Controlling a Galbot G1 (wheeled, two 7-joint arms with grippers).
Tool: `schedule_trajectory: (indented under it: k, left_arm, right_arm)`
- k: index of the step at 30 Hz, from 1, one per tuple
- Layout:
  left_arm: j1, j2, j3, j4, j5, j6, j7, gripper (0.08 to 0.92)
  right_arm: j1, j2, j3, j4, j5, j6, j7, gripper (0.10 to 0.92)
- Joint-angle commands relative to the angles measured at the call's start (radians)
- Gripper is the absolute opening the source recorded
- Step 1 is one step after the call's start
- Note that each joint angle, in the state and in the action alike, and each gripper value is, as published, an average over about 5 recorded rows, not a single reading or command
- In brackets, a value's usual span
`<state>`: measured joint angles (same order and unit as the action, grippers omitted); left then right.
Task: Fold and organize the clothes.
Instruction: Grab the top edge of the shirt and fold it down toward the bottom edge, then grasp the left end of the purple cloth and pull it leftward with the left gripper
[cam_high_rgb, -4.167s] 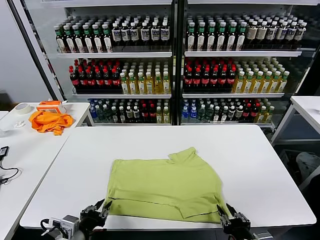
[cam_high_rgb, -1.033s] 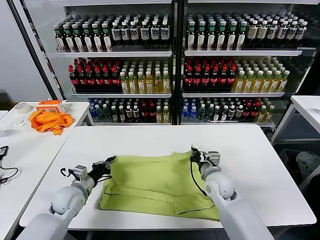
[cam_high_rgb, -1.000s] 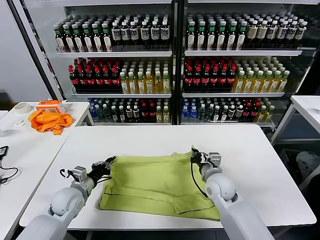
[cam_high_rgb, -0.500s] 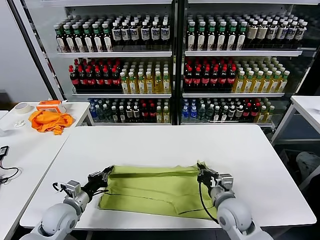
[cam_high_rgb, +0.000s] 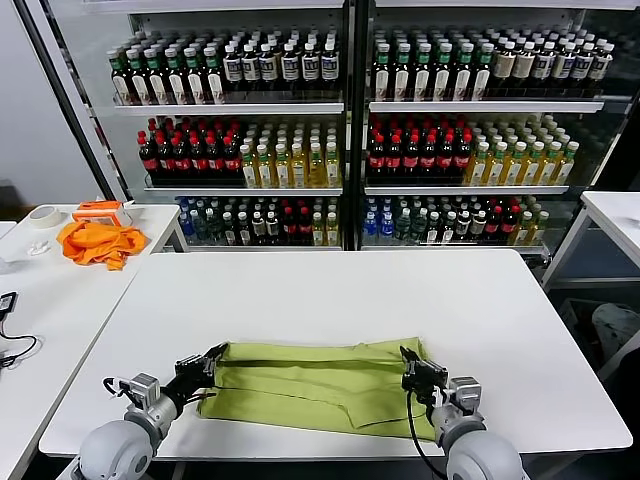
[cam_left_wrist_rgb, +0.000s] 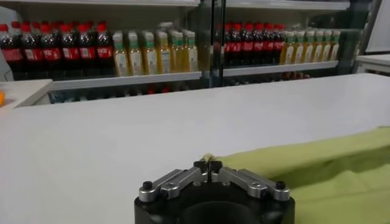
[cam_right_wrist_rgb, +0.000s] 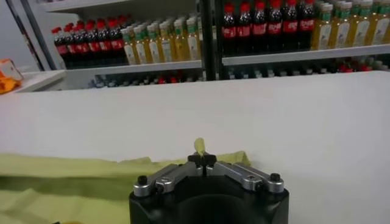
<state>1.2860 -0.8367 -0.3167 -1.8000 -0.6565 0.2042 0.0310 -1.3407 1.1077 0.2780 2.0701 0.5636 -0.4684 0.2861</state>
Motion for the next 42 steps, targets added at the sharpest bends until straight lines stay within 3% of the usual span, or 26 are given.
schedule_trajectory:
  k: [1,12,17,23,29,38,42]
  left_arm:
    - [0.029,0.002,-0.007,-0.021,0.004,-0.003,0.002,0.084]
    - [0.019,-0.006,-0.009,-0.006,0.039,0.013,-0.007,0.090]
    - [0.032,-0.020,-0.030,-0.048,0.039,0.017,-0.044,0.191]
    - [0.044,-0.044,-0.018,-0.113,-0.006,0.058,-0.235,0.355]
    - [0.077,-0.093,0.017,-0.174,-0.034,0.241,-0.462,0.529]
    - [0.062,-0.141,0.067,-0.160,-0.053,0.229,-0.540,0.780]
    - [0.061,-0.147,0.076,-0.158,-0.063,0.216,-0.546,0.773]
  right_arm:
    - [-0.065,-0.008,0.010,0.039,-0.017,0.007,-0.004,0.105]
    - [-0.097,-0.006,-0.009,0.043,-0.065,0.005,-0.008,0.105]
    - [-0.113,-0.015,0.006,0.062,-0.078,0.005,-0.014,0.127]
    - [-0.174,-0.011,0.081,0.117,-0.085,0.022,-0.027,0.282]
    - [-0.238,0.006,0.164,0.138,-0.103,0.050,-0.029,0.456]
    - [-0.254,0.024,0.200,0.138,-0.117,0.056,-0.021,0.716]
    - [-0.249,0.031,0.193,0.131,-0.127,0.057,-0.022,0.801]
